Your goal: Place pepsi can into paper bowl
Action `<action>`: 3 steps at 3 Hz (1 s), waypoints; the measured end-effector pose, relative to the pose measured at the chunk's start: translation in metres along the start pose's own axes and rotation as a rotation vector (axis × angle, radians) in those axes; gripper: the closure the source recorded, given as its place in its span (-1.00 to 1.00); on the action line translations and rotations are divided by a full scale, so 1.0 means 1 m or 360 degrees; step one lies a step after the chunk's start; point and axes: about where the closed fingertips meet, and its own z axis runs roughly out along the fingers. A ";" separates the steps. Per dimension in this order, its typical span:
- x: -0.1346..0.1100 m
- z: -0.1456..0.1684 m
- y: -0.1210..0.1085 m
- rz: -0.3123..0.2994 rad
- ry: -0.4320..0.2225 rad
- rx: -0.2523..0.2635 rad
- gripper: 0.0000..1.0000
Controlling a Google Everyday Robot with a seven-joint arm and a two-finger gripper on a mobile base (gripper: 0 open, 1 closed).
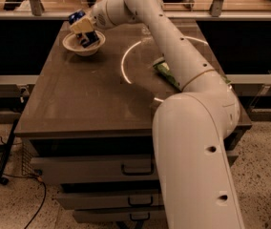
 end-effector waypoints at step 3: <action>0.012 -0.037 0.005 0.0020 0.0014 0.0037 -1.00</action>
Offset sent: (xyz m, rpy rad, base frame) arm -0.0177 -0.0291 -0.0139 -0.0351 0.0263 -0.0336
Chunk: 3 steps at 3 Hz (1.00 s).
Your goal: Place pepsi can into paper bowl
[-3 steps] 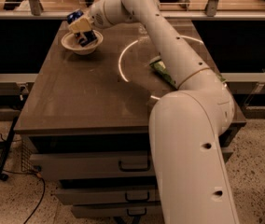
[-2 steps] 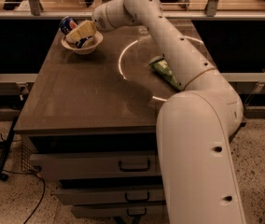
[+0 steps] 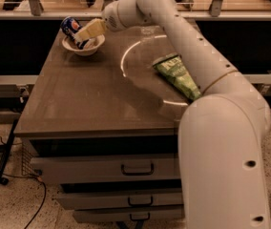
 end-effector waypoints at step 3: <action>-0.028 -0.175 -0.020 -0.0045 -0.0276 0.0216 -1.00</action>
Offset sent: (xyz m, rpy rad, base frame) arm -0.1027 -0.2352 0.1684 0.2353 -0.2831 -0.1822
